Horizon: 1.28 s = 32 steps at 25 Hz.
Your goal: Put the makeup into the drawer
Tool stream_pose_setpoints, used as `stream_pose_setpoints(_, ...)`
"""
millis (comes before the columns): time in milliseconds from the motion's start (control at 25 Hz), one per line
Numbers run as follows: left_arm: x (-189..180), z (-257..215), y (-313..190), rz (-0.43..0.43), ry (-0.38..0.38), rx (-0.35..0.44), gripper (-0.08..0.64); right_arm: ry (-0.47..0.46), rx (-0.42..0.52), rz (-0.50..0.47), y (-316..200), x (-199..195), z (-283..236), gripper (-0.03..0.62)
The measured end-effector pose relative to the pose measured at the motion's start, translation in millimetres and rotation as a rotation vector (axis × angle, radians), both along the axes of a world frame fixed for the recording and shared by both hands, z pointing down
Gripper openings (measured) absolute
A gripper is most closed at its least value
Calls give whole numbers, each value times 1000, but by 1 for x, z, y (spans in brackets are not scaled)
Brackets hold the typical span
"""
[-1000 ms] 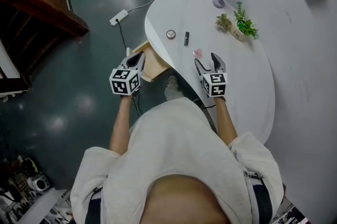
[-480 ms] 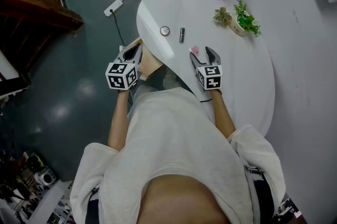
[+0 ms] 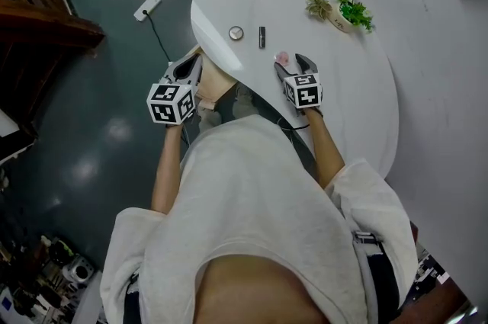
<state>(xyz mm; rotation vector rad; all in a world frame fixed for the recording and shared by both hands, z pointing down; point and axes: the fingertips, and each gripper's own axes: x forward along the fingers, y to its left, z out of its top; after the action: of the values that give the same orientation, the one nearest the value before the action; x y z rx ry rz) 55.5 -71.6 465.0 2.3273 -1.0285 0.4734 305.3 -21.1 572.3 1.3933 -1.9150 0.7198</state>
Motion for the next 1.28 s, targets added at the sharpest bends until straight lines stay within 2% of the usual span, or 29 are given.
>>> stream_pose_setpoints(320,-14,4,5,16,23,-12,14,28,-170,-5,-3,0,44,282)
stream_pose_setpoints(480,-22,4,4,6,26,-14,14,33,-212,0,-6,-1,55,270)
stream_pose_setpoints(720,-29,4,-2,-15,30,-5,14,50,-224,-6,-6,2,56,229)
stream_pose_setpoints(960,-36,7,-1,-32,33,-3,14,70,-216,-47,-8,-7,49,227)
stream_pose_setpoints(1080,-40,12,-2,-55,31,-4,14,53,-170,-90,-15,-27,40,227)
stream_pose_setpoints(1280,-68,13,4,-126,17,-11,14,11,-115,-217,-29,-92,26,227)
